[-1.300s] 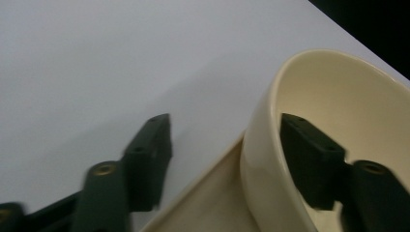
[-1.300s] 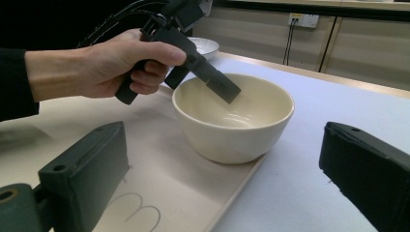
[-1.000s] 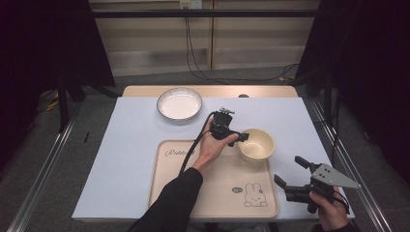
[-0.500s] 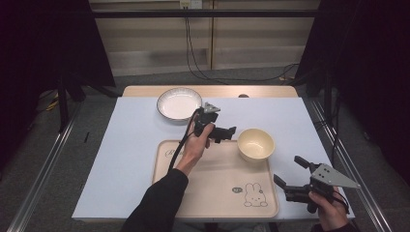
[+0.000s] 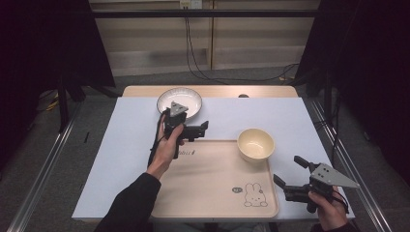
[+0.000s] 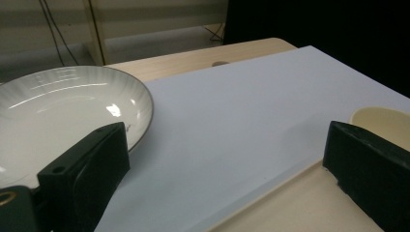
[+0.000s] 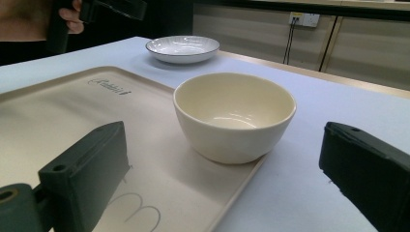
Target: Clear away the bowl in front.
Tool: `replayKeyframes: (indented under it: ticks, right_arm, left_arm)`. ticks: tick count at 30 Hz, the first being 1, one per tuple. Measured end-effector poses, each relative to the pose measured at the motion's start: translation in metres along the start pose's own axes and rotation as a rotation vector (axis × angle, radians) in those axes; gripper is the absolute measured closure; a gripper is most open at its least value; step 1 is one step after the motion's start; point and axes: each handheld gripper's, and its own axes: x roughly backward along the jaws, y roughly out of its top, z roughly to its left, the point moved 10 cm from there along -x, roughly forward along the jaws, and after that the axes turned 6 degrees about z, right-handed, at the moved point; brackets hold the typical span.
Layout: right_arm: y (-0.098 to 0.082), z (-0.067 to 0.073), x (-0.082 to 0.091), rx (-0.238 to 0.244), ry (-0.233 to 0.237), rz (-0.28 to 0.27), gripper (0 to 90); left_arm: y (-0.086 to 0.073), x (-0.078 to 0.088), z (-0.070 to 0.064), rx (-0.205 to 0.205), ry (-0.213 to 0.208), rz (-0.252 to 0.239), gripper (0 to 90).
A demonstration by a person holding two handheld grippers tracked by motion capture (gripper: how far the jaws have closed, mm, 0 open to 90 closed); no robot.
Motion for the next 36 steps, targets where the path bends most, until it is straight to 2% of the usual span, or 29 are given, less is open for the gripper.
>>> replayKeyframes:
  ticks: [5, 11, 15, 19, 24, 28, 32, 36]
  right_arm:
    - [0.000, 0.000, -0.001, -0.005, 0.001, 0.002, 3.1]
    - [0.000, 0.000, -0.001, 0.000, -0.005, 0.000, 3.1]
    - [0.000, 0.000, -0.002, -0.001, -0.006, 0.000, 3.1]
    - [0.000, 0.000, -0.002, 0.002, 0.002, 0.001, 3.1]
    - [0.000, 0.000, -0.002, 0.000, -0.002, 0.003, 3.1]
    - [0.000, 0.000, -0.002, 0.000, 0.001, 0.005, 3.1]
    - [0.000, 0.000, -0.002, -0.001, -0.001, 0.006, 3.1]
    - [-0.001, 0.000, -0.002, -0.003, -0.005, 0.006, 3.1]
  left_arm:
    - [-0.006, 0.025, 0.019, 0.005, 0.038, -0.008, 2.0]
    - [-0.016, 0.052, 0.039, -0.020, 0.072, -0.013, 2.4]
    - [-0.024, 0.069, 0.051, 0.005, 0.083, -0.020, 2.1]
    - [-0.032, 0.086, 0.061, 0.010, 0.109, -0.028, 2.3]
    - [-0.051, 0.108, 0.071, 0.021, 0.148, -0.044, 1.6]
    - [-0.073, 0.123, 0.084, 0.052, 0.176, -0.046, 1.5]
    - [-0.090, 0.137, 0.094, 0.107, 0.203, -0.054, 1.7]
    - [-0.104, 0.153, 0.094, 0.108, 0.211, -0.052, 1.7]
